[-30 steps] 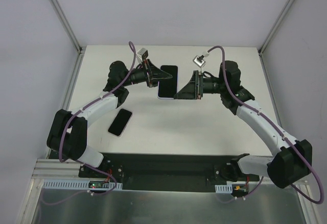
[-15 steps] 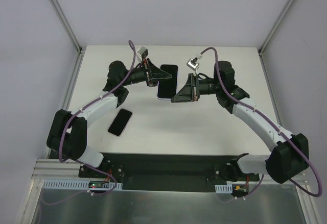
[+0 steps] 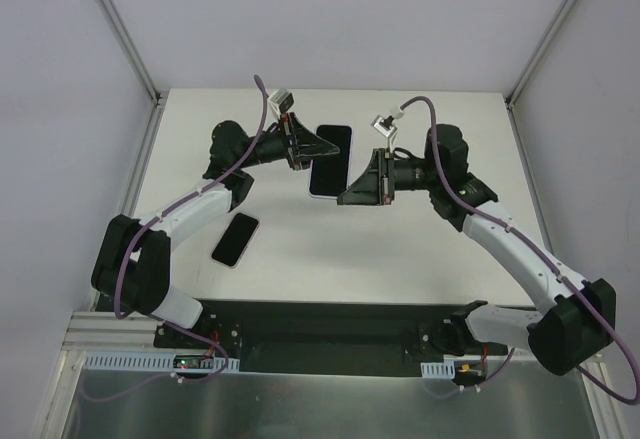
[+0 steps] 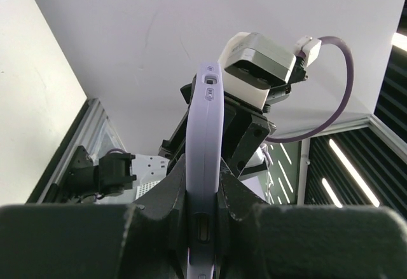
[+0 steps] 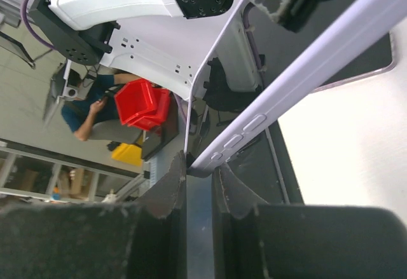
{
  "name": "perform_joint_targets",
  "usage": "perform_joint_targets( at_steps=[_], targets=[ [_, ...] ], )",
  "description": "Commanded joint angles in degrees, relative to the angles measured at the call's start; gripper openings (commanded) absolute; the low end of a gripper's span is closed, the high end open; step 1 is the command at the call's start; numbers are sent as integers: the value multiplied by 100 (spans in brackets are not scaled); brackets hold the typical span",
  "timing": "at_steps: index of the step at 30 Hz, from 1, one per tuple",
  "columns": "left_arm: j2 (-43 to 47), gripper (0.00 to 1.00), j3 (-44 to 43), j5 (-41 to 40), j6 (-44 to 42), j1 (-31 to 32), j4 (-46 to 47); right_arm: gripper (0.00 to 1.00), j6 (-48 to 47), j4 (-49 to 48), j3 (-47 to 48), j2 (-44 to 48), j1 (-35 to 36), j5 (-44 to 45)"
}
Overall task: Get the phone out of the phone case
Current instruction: Remove the phone case from the phone.
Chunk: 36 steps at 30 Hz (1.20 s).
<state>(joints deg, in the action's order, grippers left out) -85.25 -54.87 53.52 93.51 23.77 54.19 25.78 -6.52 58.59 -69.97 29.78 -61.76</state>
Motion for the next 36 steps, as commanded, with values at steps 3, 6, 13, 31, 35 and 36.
perform_joint_targets(
  at_steps=[3,6,13,31,35,36],
  targets=[
    [123,0,187,-412,887,84,82,1,-1435,-578,4,590,107,-56],
    [53,0,275,-491,993,233,118,1,-1532,-578,-14,634,116,-12],
    [35,0,152,-544,1186,462,284,1,-1699,-578,-111,643,125,59],
    [395,0,460,-737,1608,726,636,1,-2446,-517,47,538,107,41],
    [422,0,530,-799,1582,726,671,1,-2446,-403,56,502,98,242],
    [422,0,548,-808,1573,717,689,1,-2437,-315,65,528,81,365]
  ],
)
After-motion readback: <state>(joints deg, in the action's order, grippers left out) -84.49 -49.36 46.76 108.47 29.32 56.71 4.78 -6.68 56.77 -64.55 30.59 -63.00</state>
